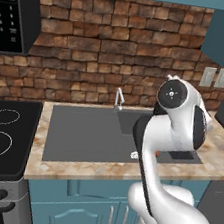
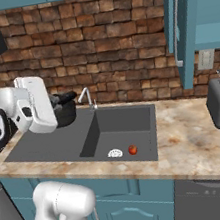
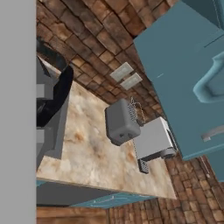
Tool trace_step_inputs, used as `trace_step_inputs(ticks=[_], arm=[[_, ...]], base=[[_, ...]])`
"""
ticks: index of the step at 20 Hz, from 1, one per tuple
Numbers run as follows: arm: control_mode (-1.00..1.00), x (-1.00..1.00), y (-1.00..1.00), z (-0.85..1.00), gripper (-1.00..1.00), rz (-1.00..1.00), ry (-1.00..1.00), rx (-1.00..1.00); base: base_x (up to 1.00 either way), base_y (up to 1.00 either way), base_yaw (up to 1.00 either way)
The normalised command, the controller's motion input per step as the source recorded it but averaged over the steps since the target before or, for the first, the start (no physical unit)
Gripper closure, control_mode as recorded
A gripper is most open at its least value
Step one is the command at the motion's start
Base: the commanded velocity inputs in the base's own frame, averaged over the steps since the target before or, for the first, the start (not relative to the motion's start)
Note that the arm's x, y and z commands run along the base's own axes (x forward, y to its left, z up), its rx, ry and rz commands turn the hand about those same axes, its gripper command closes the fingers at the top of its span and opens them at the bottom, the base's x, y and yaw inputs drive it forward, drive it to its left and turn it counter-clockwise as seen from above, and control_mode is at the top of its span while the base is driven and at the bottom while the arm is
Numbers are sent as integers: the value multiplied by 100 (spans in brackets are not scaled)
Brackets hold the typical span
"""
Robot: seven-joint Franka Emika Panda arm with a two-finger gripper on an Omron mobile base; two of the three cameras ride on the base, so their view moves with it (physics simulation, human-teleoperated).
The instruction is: Open the cabinet, pick the kettle from the cabinet, and place it in the sink.
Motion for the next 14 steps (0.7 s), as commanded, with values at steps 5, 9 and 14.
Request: trace_step_inputs(ticks=[5,9,14], arm=[[-100,5,-5,0,100,-3,8,3],[-100,0,-3,-2,100,0,6,2],[-100,3,-6,-7,100,0,3,1]], base=[[0,0,0],[0,0,0],[0,0,0]])
